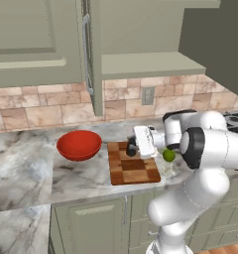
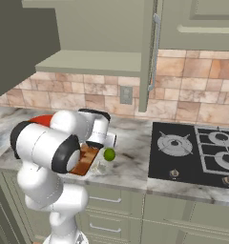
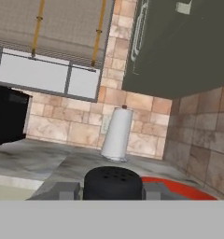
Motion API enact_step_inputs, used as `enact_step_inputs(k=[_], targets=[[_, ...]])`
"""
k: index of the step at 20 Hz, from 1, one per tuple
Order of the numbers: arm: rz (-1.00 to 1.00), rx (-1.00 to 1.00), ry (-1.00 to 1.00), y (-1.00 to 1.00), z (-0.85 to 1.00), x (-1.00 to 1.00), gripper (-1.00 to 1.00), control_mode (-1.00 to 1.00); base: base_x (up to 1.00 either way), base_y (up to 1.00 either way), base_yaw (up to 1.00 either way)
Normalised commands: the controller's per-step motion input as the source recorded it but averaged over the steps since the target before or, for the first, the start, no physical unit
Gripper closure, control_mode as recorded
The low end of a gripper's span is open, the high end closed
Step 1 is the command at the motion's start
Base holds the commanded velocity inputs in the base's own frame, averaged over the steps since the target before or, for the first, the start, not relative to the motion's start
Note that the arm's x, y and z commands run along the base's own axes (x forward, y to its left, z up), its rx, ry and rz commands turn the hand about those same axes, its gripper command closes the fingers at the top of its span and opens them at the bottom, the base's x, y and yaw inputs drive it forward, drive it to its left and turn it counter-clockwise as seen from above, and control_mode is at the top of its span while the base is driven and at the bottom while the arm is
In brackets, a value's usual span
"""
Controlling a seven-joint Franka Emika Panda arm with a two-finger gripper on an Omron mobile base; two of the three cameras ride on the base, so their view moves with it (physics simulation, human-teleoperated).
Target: Open the cabinet. Place the bowl and condiment on the counter. Then place the lime and garlic on the cutting board.
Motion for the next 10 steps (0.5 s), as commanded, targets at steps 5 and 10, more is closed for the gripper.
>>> enact_step_inputs(k=[5,10], targets=[[-0.01,0.0,0.0,0.05,-0.08,0.45,1.0,-1.0,0.0,0.0,0.0],[-0.01,0.0,0.0,0.05,-0.09,0.47,1.0,-1.0,0.0,0.0,0.0]])
